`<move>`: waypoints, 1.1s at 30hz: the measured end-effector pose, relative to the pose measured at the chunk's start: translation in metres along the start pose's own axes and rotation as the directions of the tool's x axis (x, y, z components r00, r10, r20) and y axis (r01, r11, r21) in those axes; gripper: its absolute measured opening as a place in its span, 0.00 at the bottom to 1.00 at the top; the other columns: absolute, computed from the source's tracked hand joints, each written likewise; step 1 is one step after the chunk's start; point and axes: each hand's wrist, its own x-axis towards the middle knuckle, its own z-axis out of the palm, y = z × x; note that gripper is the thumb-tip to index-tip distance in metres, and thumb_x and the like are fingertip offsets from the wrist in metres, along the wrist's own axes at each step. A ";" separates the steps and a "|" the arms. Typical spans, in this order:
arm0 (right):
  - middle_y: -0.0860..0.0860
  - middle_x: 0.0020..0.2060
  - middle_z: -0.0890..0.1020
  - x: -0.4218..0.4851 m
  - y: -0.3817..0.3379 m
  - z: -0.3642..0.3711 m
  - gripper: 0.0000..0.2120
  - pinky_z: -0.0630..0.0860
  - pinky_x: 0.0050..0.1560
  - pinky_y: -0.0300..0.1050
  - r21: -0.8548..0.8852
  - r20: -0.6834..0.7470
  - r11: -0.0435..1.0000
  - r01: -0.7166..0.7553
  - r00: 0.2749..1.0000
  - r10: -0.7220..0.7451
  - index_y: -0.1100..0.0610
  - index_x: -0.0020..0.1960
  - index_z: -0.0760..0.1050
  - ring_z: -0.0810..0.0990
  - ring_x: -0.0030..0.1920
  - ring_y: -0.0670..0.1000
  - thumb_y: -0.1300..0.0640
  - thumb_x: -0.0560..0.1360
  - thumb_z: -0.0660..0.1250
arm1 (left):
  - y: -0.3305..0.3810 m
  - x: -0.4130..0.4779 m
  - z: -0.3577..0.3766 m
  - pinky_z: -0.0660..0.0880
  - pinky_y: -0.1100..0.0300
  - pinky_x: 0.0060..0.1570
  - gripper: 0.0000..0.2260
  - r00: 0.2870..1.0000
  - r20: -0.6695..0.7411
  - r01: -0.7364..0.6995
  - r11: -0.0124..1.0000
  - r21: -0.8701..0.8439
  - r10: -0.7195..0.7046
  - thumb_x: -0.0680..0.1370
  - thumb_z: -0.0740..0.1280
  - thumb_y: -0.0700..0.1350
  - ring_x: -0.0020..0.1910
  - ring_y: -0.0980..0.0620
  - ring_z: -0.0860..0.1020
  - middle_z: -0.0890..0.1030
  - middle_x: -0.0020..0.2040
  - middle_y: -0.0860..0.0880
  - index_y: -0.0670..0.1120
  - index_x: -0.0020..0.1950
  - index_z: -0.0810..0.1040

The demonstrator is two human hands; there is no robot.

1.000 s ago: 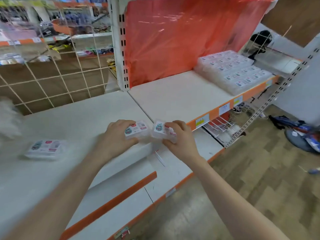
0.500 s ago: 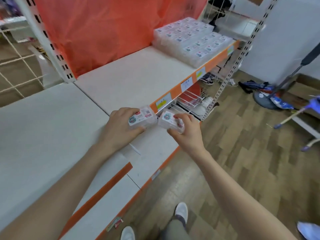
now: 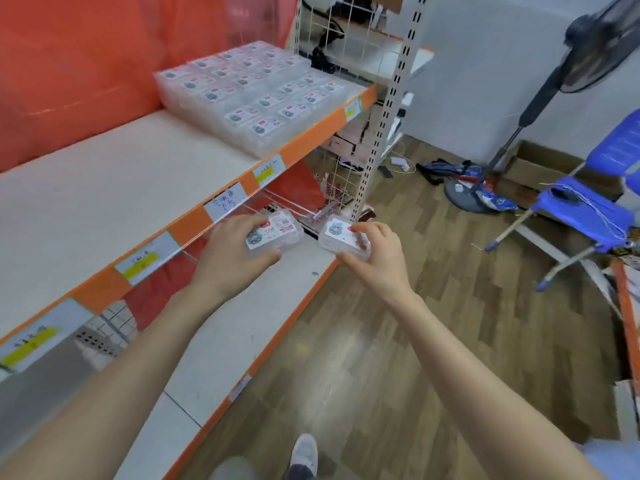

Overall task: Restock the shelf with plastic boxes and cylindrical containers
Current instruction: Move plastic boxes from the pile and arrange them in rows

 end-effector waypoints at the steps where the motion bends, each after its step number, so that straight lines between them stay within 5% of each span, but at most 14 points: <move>1: 0.54 0.57 0.75 0.005 0.007 -0.004 0.21 0.59 0.52 0.34 0.000 -0.003 1.000 -0.006 1.000 0.006 0.58 0.60 0.75 0.69 0.60 0.55 0.57 0.69 0.72 | 0.005 0.007 0.005 0.64 0.55 0.59 0.22 1.000 0.002 -0.002 1.000 -0.009 0.002 0.70 0.73 0.45 0.59 0.44 0.71 0.76 0.60 0.45 0.44 0.63 0.75; 17: 0.53 0.58 0.74 0.156 0.045 0.001 0.22 0.59 0.51 0.33 -0.005 0.015 0.998 0.060 0.998 -0.060 0.58 0.62 0.73 0.69 0.60 0.51 0.54 0.70 0.71 | 0.022 0.157 0.028 0.60 0.62 0.56 0.26 0.999 -0.036 -0.024 0.999 -0.038 0.022 0.67 0.68 0.53 0.59 0.45 0.71 0.75 0.61 0.45 0.43 0.62 0.75; 27: 0.53 0.58 0.74 0.305 0.010 0.032 0.21 0.58 0.51 0.32 0.033 0.025 0.977 0.212 0.977 -0.213 0.57 0.62 0.73 0.69 0.60 0.51 0.55 0.71 0.71 | -0.011 0.263 -0.004 0.60 0.60 0.61 0.27 0.980 -0.171 0.104 0.994 0.013 -0.101 0.67 0.65 0.56 0.63 0.46 0.69 0.73 0.63 0.48 0.48 0.63 0.74; 33: 0.52 0.59 0.74 0.357 -0.011 0.053 0.21 0.60 0.54 0.34 0.120 0.024 0.954 0.275 0.960 -0.279 0.57 0.62 0.73 0.69 0.60 0.50 0.57 0.70 0.71 | -0.030 0.290 -0.016 0.59 0.60 0.59 0.23 0.964 -0.230 0.156 0.985 0.077 -0.135 0.71 0.70 0.49 0.64 0.46 0.65 0.71 0.65 0.48 0.48 0.65 0.72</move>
